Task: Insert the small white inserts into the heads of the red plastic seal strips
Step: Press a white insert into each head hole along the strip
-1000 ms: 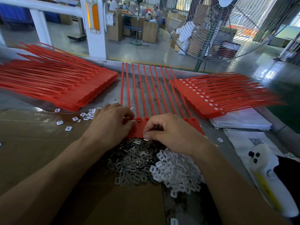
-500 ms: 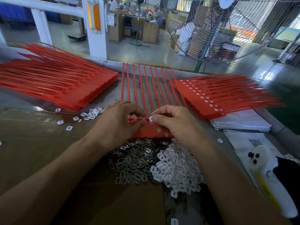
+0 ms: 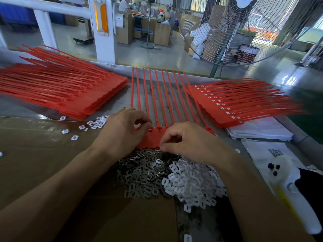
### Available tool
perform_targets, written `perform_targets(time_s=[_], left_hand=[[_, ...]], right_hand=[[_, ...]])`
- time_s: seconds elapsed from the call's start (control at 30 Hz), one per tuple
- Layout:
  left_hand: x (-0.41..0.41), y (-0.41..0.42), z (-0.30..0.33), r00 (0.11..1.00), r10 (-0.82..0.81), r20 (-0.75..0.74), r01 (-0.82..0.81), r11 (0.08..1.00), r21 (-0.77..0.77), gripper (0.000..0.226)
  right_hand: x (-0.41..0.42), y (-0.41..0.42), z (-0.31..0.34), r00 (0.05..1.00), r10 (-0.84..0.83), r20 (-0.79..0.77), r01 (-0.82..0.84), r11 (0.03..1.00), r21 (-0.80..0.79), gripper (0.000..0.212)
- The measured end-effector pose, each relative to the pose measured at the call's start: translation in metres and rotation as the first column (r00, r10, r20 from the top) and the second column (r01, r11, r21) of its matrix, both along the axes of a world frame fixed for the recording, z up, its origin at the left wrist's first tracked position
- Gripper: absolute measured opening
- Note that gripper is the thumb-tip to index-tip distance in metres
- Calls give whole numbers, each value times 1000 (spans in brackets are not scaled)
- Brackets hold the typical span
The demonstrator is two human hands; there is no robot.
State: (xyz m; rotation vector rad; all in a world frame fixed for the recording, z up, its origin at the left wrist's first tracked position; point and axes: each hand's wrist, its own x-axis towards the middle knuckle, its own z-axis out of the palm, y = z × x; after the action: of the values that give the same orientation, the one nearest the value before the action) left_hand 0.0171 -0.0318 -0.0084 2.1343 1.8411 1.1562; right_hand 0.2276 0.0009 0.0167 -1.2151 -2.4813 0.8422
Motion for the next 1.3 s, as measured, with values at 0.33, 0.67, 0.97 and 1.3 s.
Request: perform_targets(time_s=[0.33, 0.67, 0.97, 1.3], left_hand=[[-1, 2, -3, 1000, 1, -2, -1, 1000, -9, 5], [-1, 2, -3, 1000, 5, -1, -5, 1000, -5, 6], [-2, 0, -3, 1000, -17, 10, 17, 1000, -3, 6], [1, -1, -1, 998, -37, 52, 36, 999, 25, 6]], right_hand=[[-10, -4, -6, 997, 69, 42, -70, 997, 22, 4], [-19, -11, -6, 993, 119, 2, -119, 993, 8, 10], [-15, -11, -7, 995, 64, -77, -66, 997, -26, 6], [-14, -8, -10, 976, -45, -212, 32, 997, -64, 7]])
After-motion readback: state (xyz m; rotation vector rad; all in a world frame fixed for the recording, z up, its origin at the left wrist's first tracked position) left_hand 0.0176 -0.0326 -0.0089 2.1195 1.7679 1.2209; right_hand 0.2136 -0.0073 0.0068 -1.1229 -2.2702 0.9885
